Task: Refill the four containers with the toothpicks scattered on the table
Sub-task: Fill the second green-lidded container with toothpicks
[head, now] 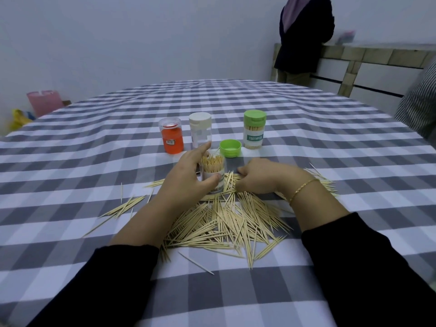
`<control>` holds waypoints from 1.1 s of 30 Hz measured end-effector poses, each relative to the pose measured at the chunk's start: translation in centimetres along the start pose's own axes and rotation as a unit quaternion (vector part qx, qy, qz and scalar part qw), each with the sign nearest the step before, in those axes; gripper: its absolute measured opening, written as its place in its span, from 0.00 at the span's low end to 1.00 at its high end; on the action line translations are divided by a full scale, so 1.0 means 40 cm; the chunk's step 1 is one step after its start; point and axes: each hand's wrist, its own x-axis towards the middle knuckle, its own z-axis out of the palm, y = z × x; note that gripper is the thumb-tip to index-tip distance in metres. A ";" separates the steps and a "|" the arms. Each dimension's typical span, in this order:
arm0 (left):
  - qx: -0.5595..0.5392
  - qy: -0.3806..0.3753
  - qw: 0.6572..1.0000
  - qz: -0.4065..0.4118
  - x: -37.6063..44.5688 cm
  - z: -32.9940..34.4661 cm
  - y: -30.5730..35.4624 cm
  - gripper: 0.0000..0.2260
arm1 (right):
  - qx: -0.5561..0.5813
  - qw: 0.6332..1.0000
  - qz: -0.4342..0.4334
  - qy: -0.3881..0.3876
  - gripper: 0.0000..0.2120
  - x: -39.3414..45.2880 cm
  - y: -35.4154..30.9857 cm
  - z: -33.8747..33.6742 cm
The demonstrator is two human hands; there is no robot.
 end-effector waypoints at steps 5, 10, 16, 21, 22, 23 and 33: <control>-0.001 0.003 1.000 0.001 0.001 0.000 -0.001 0.33 | -0.036 0.999 0.000 0.014 0.25 -0.003 -0.006 0.005; -0.002 0.004 1.000 0.001 0.001 0.000 -0.001 0.33 | -0.027 0.998 0.013 0.053 0.13 0.020 -0.007 0.014; 0.001 0.006 1.000 0.000 0.002 0.000 -0.001 0.34 | -0.047 0.992 0.025 0.110 0.12 0.031 -0.016 0.036; -0.004 0.008 1.000 0.002 0.001 -0.002 0.000 0.33 | -0.045 0.991 -0.013 0.127 0.18 0.008 -0.022 0.029; -0.004 0.007 1.000 0.002 0.001 -0.002 0.000 0.34 | -0.046 0.991 -0.014 0.126 0.18 0.007 -0.022 0.029; -0.003 0.007 1.000 0.000 0.001 -0.002 0.000 0.34 | -0.046 0.990 -0.014 0.129 0.18 0.006 -0.022 0.028; -0.003 0.005 1.000 -0.006 0.001 -0.001 -0.001 0.34 | -0.050 0.993 -0.027 0.105 0.19 -0.001 -0.021 0.019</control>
